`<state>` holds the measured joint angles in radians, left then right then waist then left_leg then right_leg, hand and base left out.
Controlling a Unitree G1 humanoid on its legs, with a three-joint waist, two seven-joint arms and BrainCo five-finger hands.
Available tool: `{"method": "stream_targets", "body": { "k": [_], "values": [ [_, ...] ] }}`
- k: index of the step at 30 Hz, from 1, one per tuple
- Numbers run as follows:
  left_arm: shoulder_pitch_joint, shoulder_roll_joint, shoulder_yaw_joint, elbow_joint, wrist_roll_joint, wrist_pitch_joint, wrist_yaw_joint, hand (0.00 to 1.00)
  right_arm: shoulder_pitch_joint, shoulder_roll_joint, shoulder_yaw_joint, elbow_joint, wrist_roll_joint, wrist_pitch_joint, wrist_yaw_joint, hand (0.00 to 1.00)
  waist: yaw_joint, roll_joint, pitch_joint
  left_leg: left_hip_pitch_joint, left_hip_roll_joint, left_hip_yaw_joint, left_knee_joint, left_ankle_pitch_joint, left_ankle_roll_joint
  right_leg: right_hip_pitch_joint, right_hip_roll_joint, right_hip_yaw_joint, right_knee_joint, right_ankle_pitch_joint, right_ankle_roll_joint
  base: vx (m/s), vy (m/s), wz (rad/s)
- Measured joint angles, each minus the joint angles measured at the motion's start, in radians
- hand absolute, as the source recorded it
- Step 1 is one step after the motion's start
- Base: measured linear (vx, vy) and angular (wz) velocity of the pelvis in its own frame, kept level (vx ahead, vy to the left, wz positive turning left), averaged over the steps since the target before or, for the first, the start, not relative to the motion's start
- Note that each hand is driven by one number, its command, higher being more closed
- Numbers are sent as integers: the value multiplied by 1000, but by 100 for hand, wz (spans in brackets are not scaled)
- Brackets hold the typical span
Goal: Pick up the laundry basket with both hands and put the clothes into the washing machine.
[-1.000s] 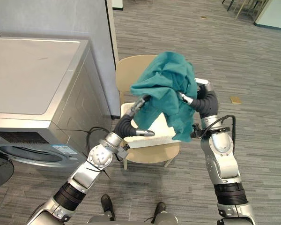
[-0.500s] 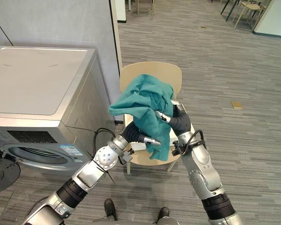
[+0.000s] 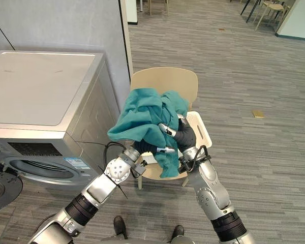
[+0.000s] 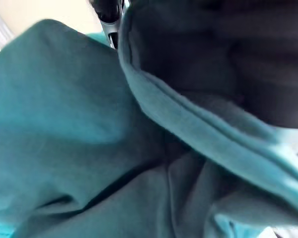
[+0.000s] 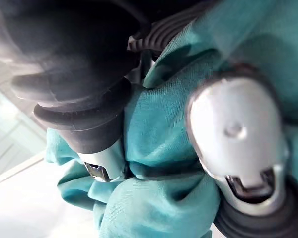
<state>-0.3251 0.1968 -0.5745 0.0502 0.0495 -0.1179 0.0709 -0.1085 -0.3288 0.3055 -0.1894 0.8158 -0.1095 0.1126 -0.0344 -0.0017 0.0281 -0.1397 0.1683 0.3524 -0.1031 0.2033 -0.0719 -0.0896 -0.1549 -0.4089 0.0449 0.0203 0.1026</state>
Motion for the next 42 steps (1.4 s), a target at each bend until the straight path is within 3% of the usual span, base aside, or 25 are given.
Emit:
{"method": "stream_targets", "body": {
  "k": [9, 10, 24, 33, 36, 38, 40, 42],
  "values": [
    [0, 0, 14, 1, 1, 3, 38, 100, 31, 10, 26, -27, 10, -5, 0, 100, 6, -1, -9, -3, 0, 0, 0, 0, 0, 0, 1, 0, -8, 1, 0, 11, -4, 0],
    [1, -1, 14, 1, 1, 3, 40, 100, 31, 10, 27, -27, 10, -5, 0, 0, 7, -2, -9, -3, 0, 0, 0, 0, 0, 0, 1, 0, -8, 1, -1, 0, 0, 0],
    [95, -40, 35, 0, 0, -5, 43, 100, 83, 37, 34, -24, 5, 3, -2, 0, 20, -2, -19, -2, 0, -2, 0, 0, 0, 4, 3, -1, -13, 8, -8, 0, 0, 0],
    [214, -103, 86, -24, 0, -18, 35, 100, 147, 137, 13, -22, -8, 11, 2, 0, 21, -3, -33, 17, 7, -1, 0, -4, -5, 25, 12, 5, -25, 1, -8, -1, -1, 0],
    [295, -137, 174, -80, -22, -18, 35, 100, 167, 187, -23, -23, -28, 20, 7, 0, 21, -3, -33, 33, 8, 7, 0, -16, -12, 36, 16, 22, -30, 1, -8, 13, -9, -8],
    [343, -176, 390, -139, -85, -18, 84, 100, 230, 196, -121, -27, -32, 8, 0, 0, 21, -3, -34, 43, 10, 9, 0, -17, -12, 46, 18, 26, -32, 1, -8, 31, -11, -6],
    [385, -154, 521, -172, -134, -20, 116, 100, 266, 198, -195, -28, -32, -1, -6, 0, 20, -2, -33, 49, 19, 12, 0, -19, -14, 52, 26, 31, -37, 1, -8, 35, -30, -5],
    [437, -151, 585, -207, -164, -22, 128, 100, 271, 204, -235, -30, -32, -2, -8, 0, 21, -3, -33, 47, 25, 12, 0, -19, -15, 52, 35, 36, -43, 1, -8, 40, -40, -5]
  ]
}}
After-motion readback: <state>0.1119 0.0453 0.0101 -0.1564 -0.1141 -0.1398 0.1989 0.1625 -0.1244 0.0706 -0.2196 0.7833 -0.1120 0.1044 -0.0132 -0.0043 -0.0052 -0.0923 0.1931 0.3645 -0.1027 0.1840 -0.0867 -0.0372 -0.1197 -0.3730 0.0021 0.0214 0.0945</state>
